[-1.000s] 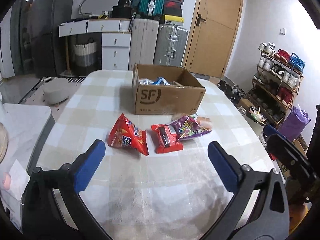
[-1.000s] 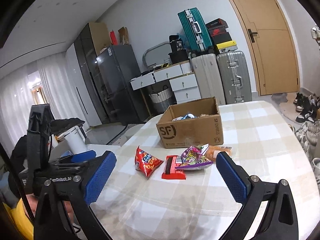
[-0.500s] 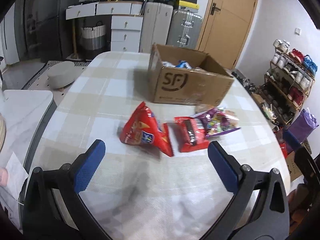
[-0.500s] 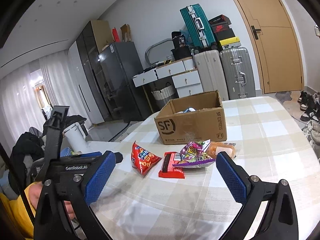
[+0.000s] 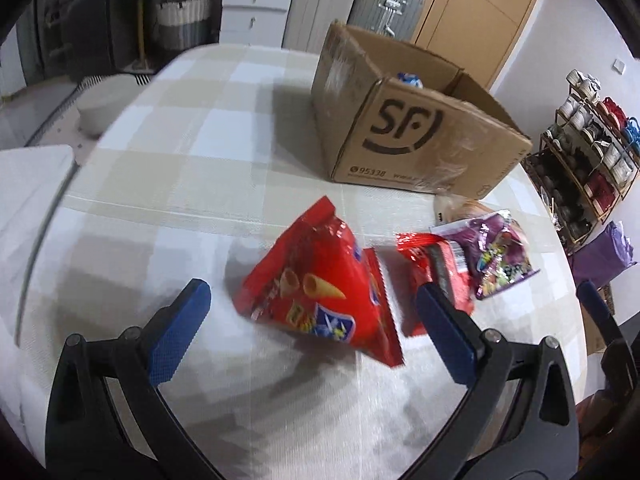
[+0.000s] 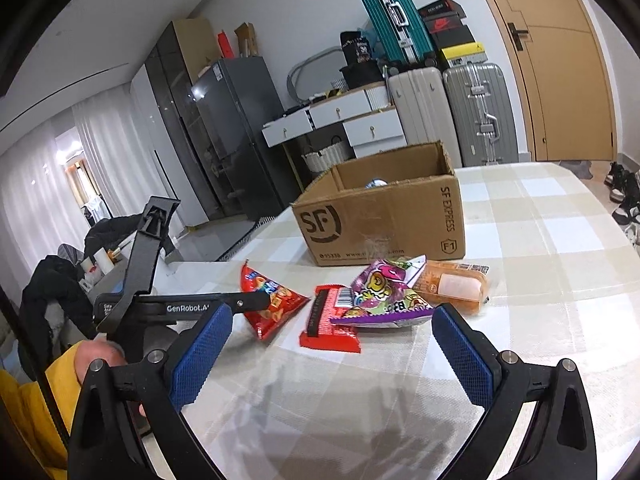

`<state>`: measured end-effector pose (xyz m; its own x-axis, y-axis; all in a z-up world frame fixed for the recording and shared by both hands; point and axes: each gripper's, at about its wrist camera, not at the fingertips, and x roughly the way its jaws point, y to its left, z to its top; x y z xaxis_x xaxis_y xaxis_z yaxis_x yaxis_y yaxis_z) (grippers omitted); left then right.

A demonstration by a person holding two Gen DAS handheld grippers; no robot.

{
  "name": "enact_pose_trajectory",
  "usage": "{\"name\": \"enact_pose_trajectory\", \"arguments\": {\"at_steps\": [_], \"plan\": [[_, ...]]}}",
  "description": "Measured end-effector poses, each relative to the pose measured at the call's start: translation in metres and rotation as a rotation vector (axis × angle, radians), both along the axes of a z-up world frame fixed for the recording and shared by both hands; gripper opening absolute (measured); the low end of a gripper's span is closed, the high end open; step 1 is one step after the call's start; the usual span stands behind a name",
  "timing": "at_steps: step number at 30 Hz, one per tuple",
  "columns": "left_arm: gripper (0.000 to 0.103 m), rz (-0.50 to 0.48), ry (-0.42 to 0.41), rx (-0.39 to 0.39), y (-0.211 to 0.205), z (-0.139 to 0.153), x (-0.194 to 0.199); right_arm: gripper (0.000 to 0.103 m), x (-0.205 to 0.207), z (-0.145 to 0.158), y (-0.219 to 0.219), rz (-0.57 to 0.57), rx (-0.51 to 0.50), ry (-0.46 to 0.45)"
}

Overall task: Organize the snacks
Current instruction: 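Grasp the red chip bag with the left tool while the right tool grasps the purple candy bag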

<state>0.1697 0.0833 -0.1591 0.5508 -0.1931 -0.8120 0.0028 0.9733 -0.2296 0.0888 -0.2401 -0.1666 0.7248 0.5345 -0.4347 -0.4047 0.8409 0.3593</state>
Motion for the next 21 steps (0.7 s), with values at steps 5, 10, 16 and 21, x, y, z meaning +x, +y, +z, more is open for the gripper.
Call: {"name": "enact_pose_trajectory", "arguments": {"at_steps": [5, 10, 16, 21], "plan": [[0.080, -0.024, 0.010, -0.029, 0.003, -0.016, 0.016, 0.102, 0.025, -0.015, 0.003, -0.009, -0.026, 0.082], [0.062, -0.017, -0.019, -0.061, 0.010, -0.021, 0.020, 0.102, 0.052, -0.027, 0.007, -0.025, -0.067, 0.145], [0.055, -0.026, -0.028, -0.090, 0.017, -0.023, 0.020, 0.102, 0.085, -0.036, 0.008, -0.060, -0.093, 0.219], [0.054, -0.036, -0.022, -0.113, 0.020, -0.022, 0.016, 0.083, 0.112, -0.048, 0.013, -0.047, -0.072, 0.306]]}}
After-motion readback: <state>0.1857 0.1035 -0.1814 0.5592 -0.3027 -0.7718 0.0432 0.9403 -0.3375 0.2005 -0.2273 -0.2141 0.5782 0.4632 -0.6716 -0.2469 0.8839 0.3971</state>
